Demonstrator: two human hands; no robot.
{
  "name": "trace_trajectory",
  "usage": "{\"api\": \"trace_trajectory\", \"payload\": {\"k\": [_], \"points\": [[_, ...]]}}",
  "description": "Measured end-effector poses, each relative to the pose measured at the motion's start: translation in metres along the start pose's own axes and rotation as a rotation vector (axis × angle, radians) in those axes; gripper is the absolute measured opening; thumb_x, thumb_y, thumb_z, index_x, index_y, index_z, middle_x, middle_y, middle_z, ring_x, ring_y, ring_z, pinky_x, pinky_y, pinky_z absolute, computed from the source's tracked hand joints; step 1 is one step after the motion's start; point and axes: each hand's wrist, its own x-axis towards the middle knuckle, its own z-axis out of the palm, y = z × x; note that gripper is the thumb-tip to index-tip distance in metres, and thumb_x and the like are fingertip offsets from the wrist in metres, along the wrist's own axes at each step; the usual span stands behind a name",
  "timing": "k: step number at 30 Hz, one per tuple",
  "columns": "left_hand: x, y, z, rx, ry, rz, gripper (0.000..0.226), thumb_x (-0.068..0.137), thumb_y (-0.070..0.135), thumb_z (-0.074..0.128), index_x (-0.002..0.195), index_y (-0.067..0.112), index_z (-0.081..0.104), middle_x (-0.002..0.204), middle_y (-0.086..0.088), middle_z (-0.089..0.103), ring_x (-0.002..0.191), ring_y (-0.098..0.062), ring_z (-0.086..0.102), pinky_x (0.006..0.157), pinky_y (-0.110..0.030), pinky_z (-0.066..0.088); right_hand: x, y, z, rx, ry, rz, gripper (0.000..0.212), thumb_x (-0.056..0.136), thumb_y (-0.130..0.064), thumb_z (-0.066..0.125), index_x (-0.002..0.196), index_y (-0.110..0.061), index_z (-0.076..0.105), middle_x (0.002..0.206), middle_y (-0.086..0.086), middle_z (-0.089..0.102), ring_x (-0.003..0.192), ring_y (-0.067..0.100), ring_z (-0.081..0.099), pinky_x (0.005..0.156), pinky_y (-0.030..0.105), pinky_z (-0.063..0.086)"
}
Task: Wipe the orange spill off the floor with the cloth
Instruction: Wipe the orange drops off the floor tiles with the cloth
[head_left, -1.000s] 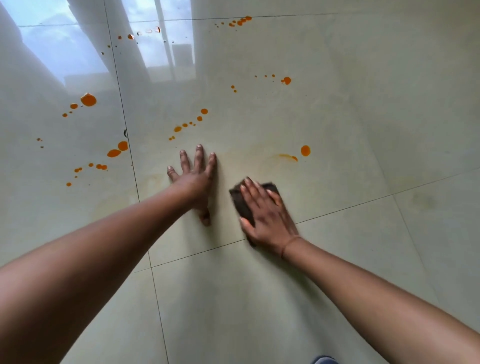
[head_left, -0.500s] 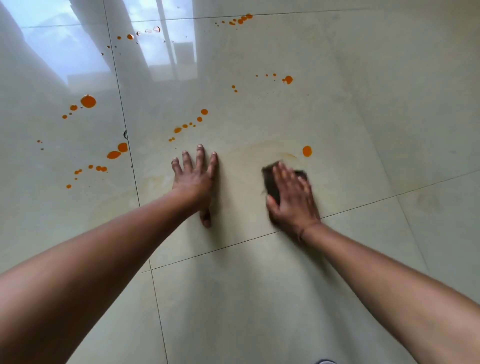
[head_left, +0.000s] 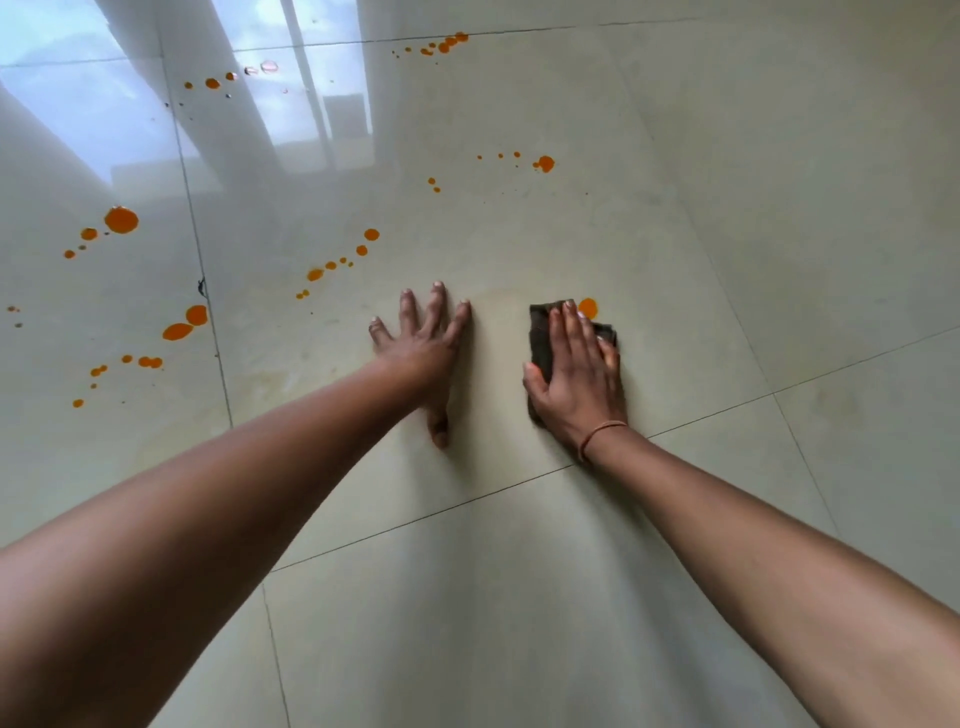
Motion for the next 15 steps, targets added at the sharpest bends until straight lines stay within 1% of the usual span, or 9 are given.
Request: {"api": "trace_trajectory", "payload": {"k": [3,4,6,7,9,11,12,13,15], "points": [[0.005,0.009,-0.006,-0.082,-0.056,-0.05,0.165,0.042,0.039,0.096,0.146,0.027,-0.032,0.146,-0.007,-0.048,0.135,-0.044,-0.036,0.105,-0.075,-0.001,-0.054,0.023,-0.002,-0.046,-0.097,-0.242,0.077,0.085,-0.049,0.038,0.151,-0.013,0.028,0.159,0.006,0.022,0.146,0.018,0.021,0.115,0.041,0.021],[0.005,0.009,-0.007,-0.087,-0.062,-0.059,0.165,0.042,0.038,0.096,0.146,0.027,-0.032,0.145,-0.007,-0.049,0.134,-0.044,-0.037,0.105,-0.075,-0.002,-0.071,0.038,-0.008,-0.037,-0.132,-0.252,0.076,0.084,-0.049,0.04,0.151,-0.013,0.028,0.159,0.004,0.021,0.146,0.017,0.021,0.114,0.041,0.022],[0.007,0.01,-0.007,-0.097,-0.073,-0.065,0.165,0.043,0.037,0.096,0.145,0.027,-0.034,0.144,-0.007,-0.05,0.134,-0.045,-0.038,0.104,-0.076,-0.003,-0.068,0.07,-0.015,-0.006,-0.098,-0.16,0.077,0.084,-0.049,0.037,0.151,-0.013,0.027,0.159,0.005,0.02,0.145,0.017,0.021,0.114,0.041,0.019],[0.008,0.011,-0.007,-0.098,-0.074,-0.07,0.166,0.043,0.036,0.097,0.144,0.028,-0.035,0.143,-0.008,-0.051,0.133,-0.046,-0.038,0.103,-0.077,-0.002,-0.051,0.077,-0.017,-0.007,-0.083,-0.053,0.078,0.084,-0.05,0.033,0.152,-0.012,0.026,0.159,0.006,0.021,0.145,0.018,0.02,0.116,0.041,0.016],[0.01,0.014,-0.008,-0.081,-0.09,-0.077,0.167,0.043,0.036,0.097,0.141,0.028,-0.038,0.141,-0.009,-0.053,0.132,-0.047,-0.038,0.102,-0.078,-0.002,0.005,0.072,-0.02,0.021,-0.043,0.153,0.08,0.083,-0.053,0.028,0.152,-0.011,0.024,0.16,0.009,0.02,0.147,0.021,0.018,0.117,0.042,0.012],[0.012,0.015,-0.008,-0.08,-0.098,-0.079,0.168,0.042,0.037,0.097,0.139,0.028,-0.04,0.14,-0.009,-0.055,0.131,-0.048,-0.039,0.1,-0.078,-0.002,0.052,0.045,-0.02,0.036,-0.021,0.195,0.08,0.083,-0.05,0.031,0.151,-0.01,0.024,0.159,0.012,0.021,0.146,0.024,0.019,0.116,0.043,0.011],[0.012,0.015,-0.009,-0.081,-0.098,-0.077,0.169,0.041,0.036,0.097,0.139,0.028,-0.04,0.139,-0.009,-0.055,0.131,-0.048,-0.04,0.1,-0.078,-0.002,0.059,0.027,-0.017,0.044,-0.023,0.144,0.079,0.084,-0.049,0.034,0.151,-0.01,0.024,0.159,0.012,0.02,0.146,0.025,0.019,0.116,0.042,0.011],[0.011,0.015,-0.01,-0.087,-0.102,-0.074,0.169,0.041,0.036,0.097,0.14,0.028,-0.04,0.14,-0.008,-0.054,0.131,-0.048,-0.039,0.1,-0.078,-0.001,0.049,0.012,-0.013,0.04,-0.044,0.045,0.078,0.085,-0.049,0.036,0.152,-0.01,0.024,0.159,0.011,0.02,0.147,0.024,0.019,0.117,0.042,0.012],[0.009,0.013,-0.011,-0.096,-0.093,-0.063,0.168,0.041,0.036,0.097,0.142,0.029,-0.037,0.141,-0.008,-0.053,0.132,-0.048,-0.039,0.102,-0.078,0.0,-0.001,0.005,-0.009,0.003,-0.116,-0.189,0.077,0.086,-0.05,0.037,0.152,-0.013,0.024,0.16,0.007,0.019,0.147,0.02,0.019,0.116,0.041,0.017]]}}
